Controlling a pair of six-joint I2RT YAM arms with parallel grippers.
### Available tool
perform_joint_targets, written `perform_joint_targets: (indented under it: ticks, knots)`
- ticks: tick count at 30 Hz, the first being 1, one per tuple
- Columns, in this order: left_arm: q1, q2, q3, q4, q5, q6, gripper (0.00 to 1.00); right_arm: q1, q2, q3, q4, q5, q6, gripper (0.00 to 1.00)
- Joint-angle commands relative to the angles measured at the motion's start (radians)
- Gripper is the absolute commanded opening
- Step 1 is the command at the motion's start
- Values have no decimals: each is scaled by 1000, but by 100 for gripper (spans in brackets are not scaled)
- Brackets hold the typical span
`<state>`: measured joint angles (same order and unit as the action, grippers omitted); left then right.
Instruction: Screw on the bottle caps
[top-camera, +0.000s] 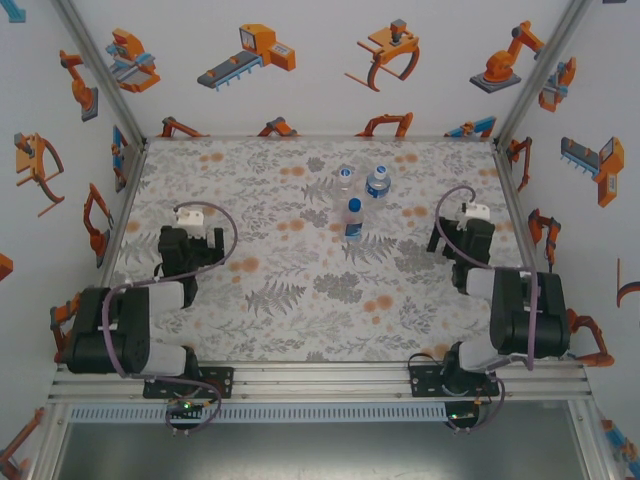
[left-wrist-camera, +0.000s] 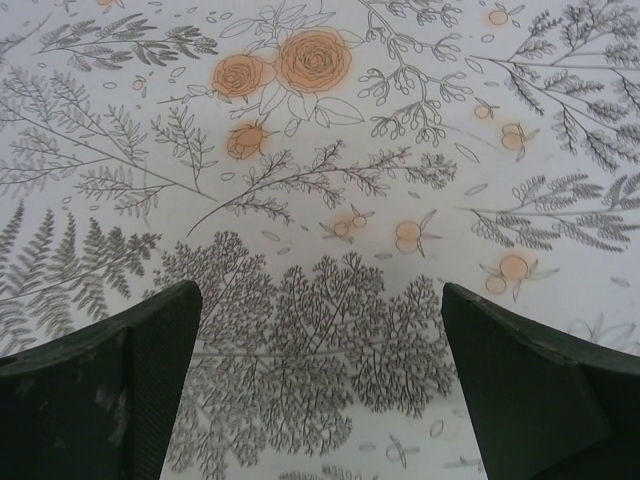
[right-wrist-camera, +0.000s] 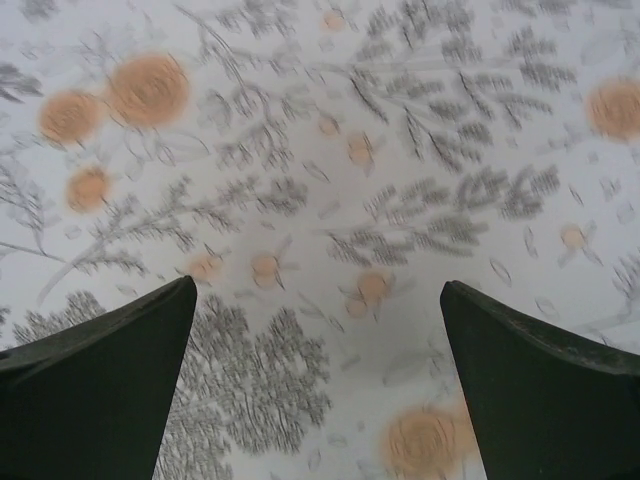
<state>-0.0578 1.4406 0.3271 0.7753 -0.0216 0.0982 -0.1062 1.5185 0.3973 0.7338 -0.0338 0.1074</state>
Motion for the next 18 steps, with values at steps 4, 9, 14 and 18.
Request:
perform_joint_targets:
  ticks: [4,9,14,18]
  knots:
    - [39,84,65,60,97,-87,97,-7,24,-44,198,-47,8,99]
    - [51,103,55,113,107,-98,97,-7,28,-32,186,-90,-8,99]
    - [53,100,63,94,100,-104,97,-5,30,-24,177,-125,-21,99]
    - [53,98,64,87,101,-104,97,-3,27,-28,175,-108,-22,99]
